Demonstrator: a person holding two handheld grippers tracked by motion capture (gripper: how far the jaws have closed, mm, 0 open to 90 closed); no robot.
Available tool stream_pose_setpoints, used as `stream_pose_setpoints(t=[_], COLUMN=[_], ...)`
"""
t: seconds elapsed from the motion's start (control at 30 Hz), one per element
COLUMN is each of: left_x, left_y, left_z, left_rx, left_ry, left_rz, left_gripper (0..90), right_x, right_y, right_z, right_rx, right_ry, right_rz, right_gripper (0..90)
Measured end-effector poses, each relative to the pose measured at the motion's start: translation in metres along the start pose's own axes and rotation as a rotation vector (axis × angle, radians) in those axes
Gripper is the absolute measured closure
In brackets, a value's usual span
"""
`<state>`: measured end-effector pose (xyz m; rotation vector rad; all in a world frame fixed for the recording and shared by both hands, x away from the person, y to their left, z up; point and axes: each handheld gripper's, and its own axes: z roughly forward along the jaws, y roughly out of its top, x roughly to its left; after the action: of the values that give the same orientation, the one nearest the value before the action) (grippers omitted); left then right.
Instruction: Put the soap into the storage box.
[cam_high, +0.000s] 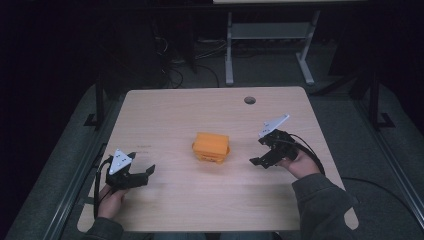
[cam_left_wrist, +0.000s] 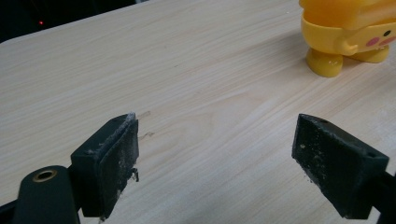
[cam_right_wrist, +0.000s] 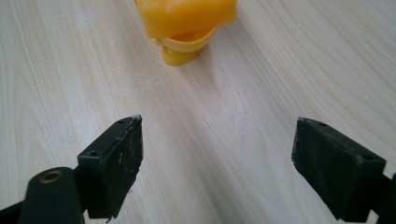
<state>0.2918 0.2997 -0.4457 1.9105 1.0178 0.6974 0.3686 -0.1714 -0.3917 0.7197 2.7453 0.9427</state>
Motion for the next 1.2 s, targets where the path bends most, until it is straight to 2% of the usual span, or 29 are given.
stream_pose_setpoints(t=[0.23, 1.2], left_x=[0.001, -0.001], left_y=[0.0, -0.001], left_z=[-0.001, 0.001], left_rx=[-0.007, -0.002], left_ry=[-0.002, -0.005], left_rz=[-0.018, -0.011], left_gripper=[14.0, 14.0], right_x=[0.0, 0.003], right_y=[-0.011, -0.057], right_z=[-0.004, -0.016], right_rx=[-0.008, -0.033], right_ry=[-0.005, -0.025], right_rz=[0.02, 0.088], right_gripper=[15.9, 15.9])
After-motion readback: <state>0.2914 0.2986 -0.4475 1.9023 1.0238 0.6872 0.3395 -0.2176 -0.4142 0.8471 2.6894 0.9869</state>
